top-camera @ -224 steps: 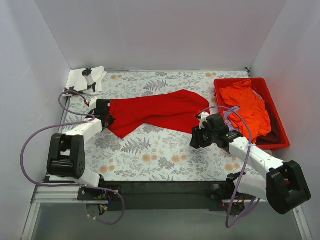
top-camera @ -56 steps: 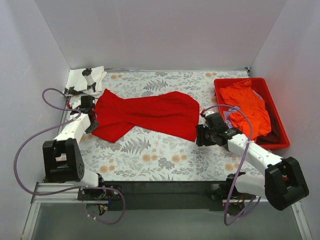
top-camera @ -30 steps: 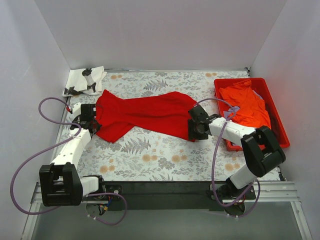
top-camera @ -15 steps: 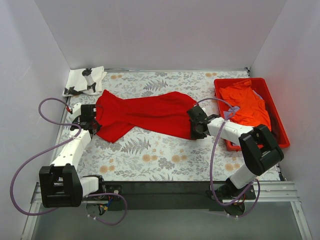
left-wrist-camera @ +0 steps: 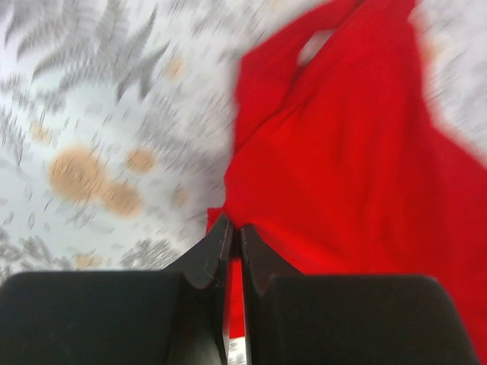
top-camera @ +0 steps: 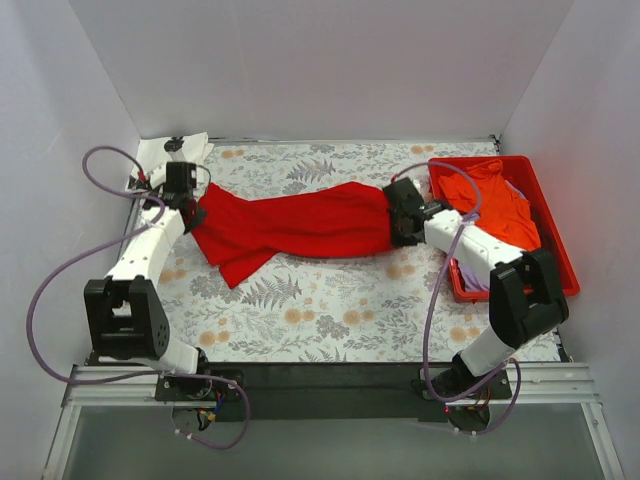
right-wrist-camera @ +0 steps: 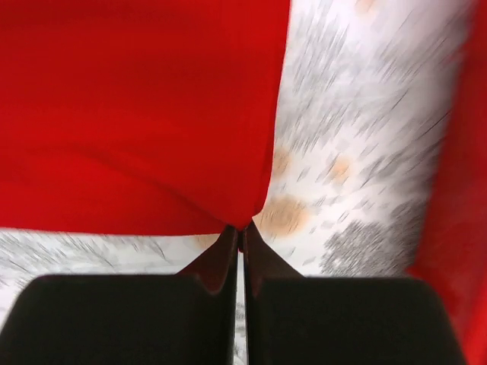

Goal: Fold and stack the t-shirts
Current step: Flatten the tshirt out

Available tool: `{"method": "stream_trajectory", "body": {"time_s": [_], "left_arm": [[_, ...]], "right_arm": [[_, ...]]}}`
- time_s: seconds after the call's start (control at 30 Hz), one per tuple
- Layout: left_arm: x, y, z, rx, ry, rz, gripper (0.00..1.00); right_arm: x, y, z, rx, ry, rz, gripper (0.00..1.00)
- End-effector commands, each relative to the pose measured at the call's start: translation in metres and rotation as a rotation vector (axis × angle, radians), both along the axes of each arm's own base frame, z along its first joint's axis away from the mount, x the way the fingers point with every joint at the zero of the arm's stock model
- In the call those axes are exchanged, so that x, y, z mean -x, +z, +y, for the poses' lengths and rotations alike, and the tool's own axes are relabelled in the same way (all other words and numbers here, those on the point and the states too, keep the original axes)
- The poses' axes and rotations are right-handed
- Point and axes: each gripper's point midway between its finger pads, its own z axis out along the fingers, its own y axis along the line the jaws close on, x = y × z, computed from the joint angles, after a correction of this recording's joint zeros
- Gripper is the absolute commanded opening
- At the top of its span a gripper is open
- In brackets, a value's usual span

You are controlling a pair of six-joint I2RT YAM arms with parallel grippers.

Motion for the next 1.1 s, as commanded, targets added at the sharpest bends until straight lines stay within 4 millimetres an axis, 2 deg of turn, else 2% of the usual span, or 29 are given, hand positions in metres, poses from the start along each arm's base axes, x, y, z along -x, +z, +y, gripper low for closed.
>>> {"method": "stream_trajectory", "body": {"time_s": [0.0,0.03,0.07,0.1,0.13,0.17,0.2,0.27,0.3,0.33,0.37,0.4,0.43,0.47,0.5,0.53,0.57,0.6,0.7,0.73,0.77,0.83,0.87,0.9,0.97,1.03,1.07], "left_arm": [[-0.052,0.079,0.003,-0.015,0.024,-0.135,0.00],[-0.070,0.121,0.006,-0.030,0.033,-0.201,0.00],[-0.076,0.142,0.010,-0.052,0.037,-0.228,0.00],[-0.080,0.162,0.013,-0.066,0.051,-0.256,0.00],[-0.079,0.180,0.017,-0.083,0.060,-0.259,0.00],[-0.081,0.230,0.025,-0.114,0.091,-0.362,0.00],[-0.078,0.255,0.027,-0.125,0.105,-0.406,0.00],[-0.061,0.293,0.032,-0.143,0.127,-0.474,0.00],[-0.047,0.321,0.037,-0.160,0.154,-0.540,0.00],[-0.037,0.333,0.039,-0.164,0.166,-0.577,0.00],[-0.007,0.360,0.041,-0.161,0.186,-0.659,0.00],[0.007,0.359,0.047,-0.168,0.223,-0.671,0.00],[0.018,0.367,0.047,-0.163,0.234,-0.726,0.00],[0.036,0.377,0.048,-0.155,0.243,-0.782,0.00],[0.073,0.398,0.048,-0.141,0.255,-0.882,0.00],[0.081,0.397,0.048,-0.140,0.247,-0.912,0.00],[0.095,0.404,0.048,-0.141,0.251,-0.950,0.00],[0.119,0.415,0.050,-0.141,0.258,-1.008,0.00],[0.151,0.445,0.055,-0.196,0.262,-1.097,0.00],[0.169,0.466,0.058,-0.222,0.264,-1.154,0.00],[0.176,0.476,0.058,-0.236,0.261,-1.177,0.00],[0.177,0.493,0.059,-0.264,0.255,-1.199,0.00],[0.184,0.505,0.060,-0.290,0.244,-1.220,0.00],[0.182,0.509,0.060,-0.303,0.240,-1.225,0.00],[0.158,0.510,0.058,-0.331,0.212,-1.200,0.00],[0.134,0.507,0.056,-0.340,0.183,-1.171,0.00],[0.103,0.498,0.052,-0.350,0.143,-1.126,0.00]], "right_arm": [[-0.078,0.134,-0.019,0.033,-0.035,-0.339,0.01],[-0.087,0.158,-0.022,0.041,-0.019,-0.384,0.01],[-0.096,0.186,-0.024,0.036,-0.015,-0.441,0.01],[-0.105,0.235,-0.025,0.014,-0.021,-0.543,0.01],[-0.105,0.259,-0.027,0.028,0.007,-0.587,0.01],[-0.104,0.281,-0.028,0.022,0.016,-0.632,0.01],[-0.097,0.320,-0.029,-0.012,0.029,-0.717,0.01],[-0.084,0.351,-0.034,-0.021,0.059,-0.787,0.01],[-0.066,0.374,-0.038,-0.047,0.075,-0.844,0.01],[-0.057,0.381,-0.041,-0.052,0.084,-0.864,0.01],[-0.046,0.388,-0.044,-0.059,0.093,-0.885,0.01],[-0.023,0.406,-0.053,-0.086,0.092,-0.941,0.01],[-0.014,0.400,-0.052,-0.100,0.114,-0.938,0.01],[-0.004,0.403,-0.057,-0.084,0.135,-0.956,0.01],[0.020,0.416,-0.062,-0.111,0.159,-1.007,0.01],[0.030,0.417,-0.064,-0.120,0.173,-1.022,0.01],[0.038,0.413,-0.064,-0.129,0.190,-1.022,0.01],[0.057,0.421,-0.067,-0.156,0.220,-1.061,0.01],[0.090,0.438,-0.065,-0.217,0.290,-1.135,0.01],[0.097,0.445,-0.065,-0.228,0.305,-1.157,0.01],[0.105,0.456,-0.066,-0.241,0.316,-1.187,0.01],[0.112,0.465,-0.065,-0.248,0.346,-1.210,0.01],[0.113,0.468,-0.065,-0.246,0.351,-1.215,0.01],[0.109,0.468,-0.063,-0.242,0.353,-1.210,0.01],[0.102,0.466,-0.063,-0.226,0.346,-1.199,0.01],[0.086,0.456,-0.062,-0.193,0.325,-1.162,0.01],[0.072,0.443,-0.062,-0.161,0.305,-1.126,0.01]]}}
